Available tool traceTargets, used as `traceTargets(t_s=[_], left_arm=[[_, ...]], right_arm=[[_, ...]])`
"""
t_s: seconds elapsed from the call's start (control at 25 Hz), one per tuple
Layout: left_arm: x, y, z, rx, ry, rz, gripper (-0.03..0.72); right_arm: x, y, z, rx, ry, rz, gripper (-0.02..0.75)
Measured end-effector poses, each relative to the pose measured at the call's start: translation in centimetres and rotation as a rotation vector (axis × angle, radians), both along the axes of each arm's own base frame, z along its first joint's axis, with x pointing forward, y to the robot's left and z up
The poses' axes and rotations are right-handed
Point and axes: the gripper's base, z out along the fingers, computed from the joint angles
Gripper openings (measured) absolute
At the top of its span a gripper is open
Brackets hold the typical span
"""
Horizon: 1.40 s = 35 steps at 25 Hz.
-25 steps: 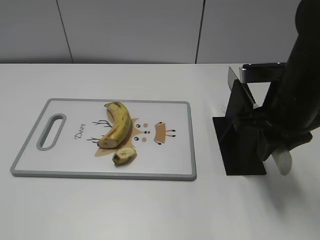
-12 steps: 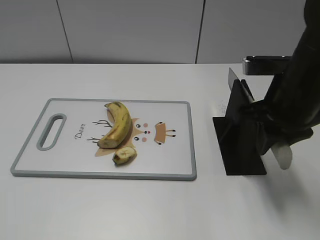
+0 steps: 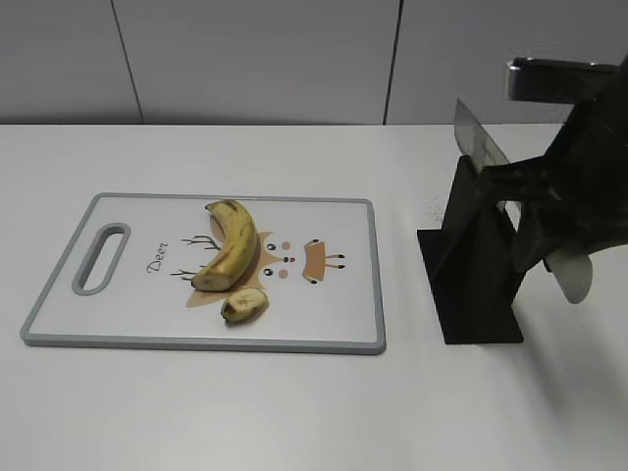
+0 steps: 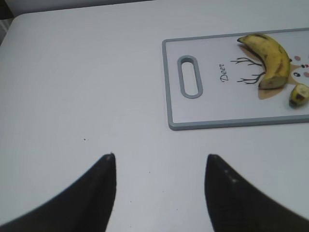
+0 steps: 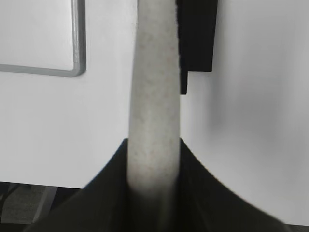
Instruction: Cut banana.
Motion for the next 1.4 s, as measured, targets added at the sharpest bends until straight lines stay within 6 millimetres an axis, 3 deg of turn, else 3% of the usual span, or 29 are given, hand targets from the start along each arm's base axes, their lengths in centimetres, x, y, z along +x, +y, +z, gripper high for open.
traceTargets(t_s=[0.32, 0.52, 0.84, 1.08, 1.4], left_arm=[[0.0, 0.0, 0.0, 0.0, 0.0, 0.0, 0.566], [0.0, 0.0, 0.0, 0.0, 0.0, 0.0, 0.566], [0.5, -0.3, 0.9, -0.028, -0.008, -0.013, 0.566], [3.0, -0.8, 2.9, -0.005, -0.02, -0.087, 0.566], [8.8, -2.0, 5.1, 0.08, 0.016, -0.268, 0.566]], right_arm=[[-1.5, -0.6, 3.0, 0.046, -0.099, 0.005, 0.16], [-2.1, -0.8, 3.8, 0.048, -0.119, 0.019, 0.16], [-1.3, -0.5, 5.1, 0.028, -0.251, 0.235, 0.16], [-1.0, 0.1, 6.5, -0.016, -0.371, 0.572, 0.16], [0.4, 1.4, 6.9, -0.058, -0.462, 0.923, 0.16]])
